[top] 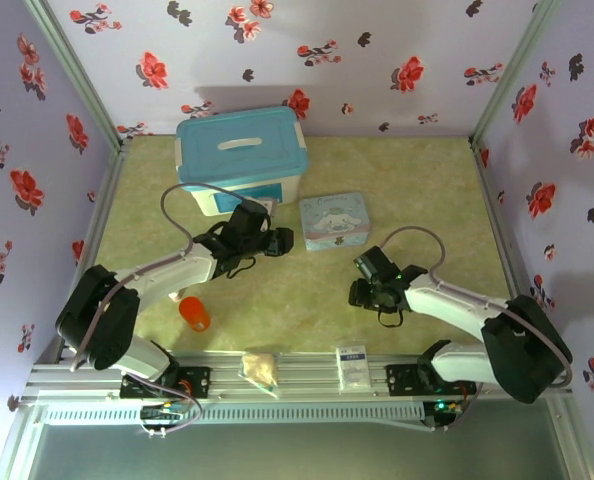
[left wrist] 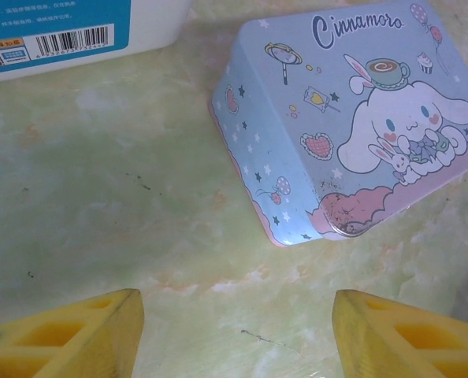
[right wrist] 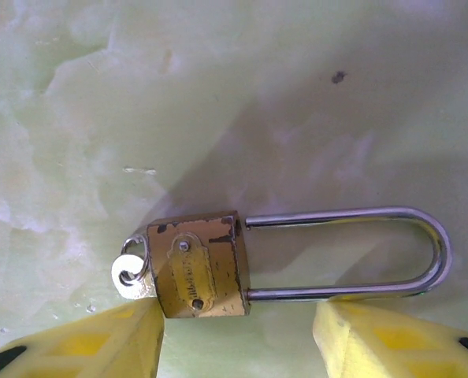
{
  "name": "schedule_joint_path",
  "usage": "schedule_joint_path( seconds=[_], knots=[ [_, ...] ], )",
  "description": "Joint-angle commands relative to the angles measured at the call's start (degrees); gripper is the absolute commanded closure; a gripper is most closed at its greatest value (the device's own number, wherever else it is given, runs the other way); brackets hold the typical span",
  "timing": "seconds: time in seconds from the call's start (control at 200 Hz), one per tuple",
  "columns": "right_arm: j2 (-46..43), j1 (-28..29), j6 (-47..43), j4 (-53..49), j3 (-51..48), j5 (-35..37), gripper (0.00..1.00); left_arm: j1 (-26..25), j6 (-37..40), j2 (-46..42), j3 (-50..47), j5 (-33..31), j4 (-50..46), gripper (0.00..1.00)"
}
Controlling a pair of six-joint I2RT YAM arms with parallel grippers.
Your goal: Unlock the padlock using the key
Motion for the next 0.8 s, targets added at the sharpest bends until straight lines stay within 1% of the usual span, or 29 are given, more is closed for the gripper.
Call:
schedule_joint_path(
  seconds=[0.0, 0.09, 0.205, 0.335, 0.415, 0.49, 0.55, 0.605, 0.65, 0.685, 0.72, 0.755, 0.795],
  knots=[
    [2.0, -1.8, -3.8, 5.7, 2.3, 8.7, 0.45, 0.5, -0.8, -0.8, -0.8, 0.2, 1.3, 0.35],
    [3.1, -1.8, -4.9, 6.2, 3.9, 9.4, 0.46, 0.5, -0.9, -0.9, -1.0, 0.3, 1.6, 0.35],
    [4.3, -1.9, -6.8, 3.3, 7.1, 11.9, 0.46, 0.6, -0.9, -1.2, -1.3, 0.2, 1.7, 0.35],
    [6.2, -3.0, -7.6, 6.5, 6.8, 9.2, 0.46, 0.8, -0.8, -1.0, -1.6, 0.3, 1.8, 0.35],
    [8.0, -3.0, -7.7, 6.2, 7.9, 8.8, 0.46, 0.9, -0.8, -1.0, -1.8, 0.2, 1.8, 0.35],
    [7.1, -3.0, -7.2, 7.3, 7.1, 8.6, 0.46, 1.0, -0.9, -1.5, -2.1, 0.2, 1.7, 0.35],
    [5.6, -2.8, -7.4, 6.7, 6.8, 9.9, 0.45, 1.2, 0.0, -2.3, -2.1, -0.2, 0.8, 0.35],
    [3.8, -2.8, -8.6, 4.7, 6.9, 12.8, 0.40, 1.6, 1.3, -3.7, -1.7, -1.7, -1.3, 0.32],
    [2.1, -2.9, -10.0, 3.0, 7.0, 15.8, 0.32, 2.0, 3.1, -5.4, -1.7, -3.5, -3.1, 0.27],
    [0.4, -3.2, -11.6, 2.2, 7.1, 18.8, 0.19, 2.3, 4.8, -6.9, -2.1, -5.5, -4.1, 0.23],
    [-1.5, -4.0, -13.3, 1.8, 7.4, 20.3, 0.03, 2.9, 6.8, -8.6, -2.6, -8.4, -4.8, 0.19],
    [-3.2, -5.5, -15.4, 2.1, 7.4, 20.8, 0.01, 3.6, 8.5, -10.2, -3.7, -11.3, -4.9, 0.15],
    [-4.8, -7.7, -17.4, 3.1, 7.4, 20.9, 0.01, 4.8, 9.8, -12.5, -4.9, -14.5, -4.6, 0.04]
  ],
)
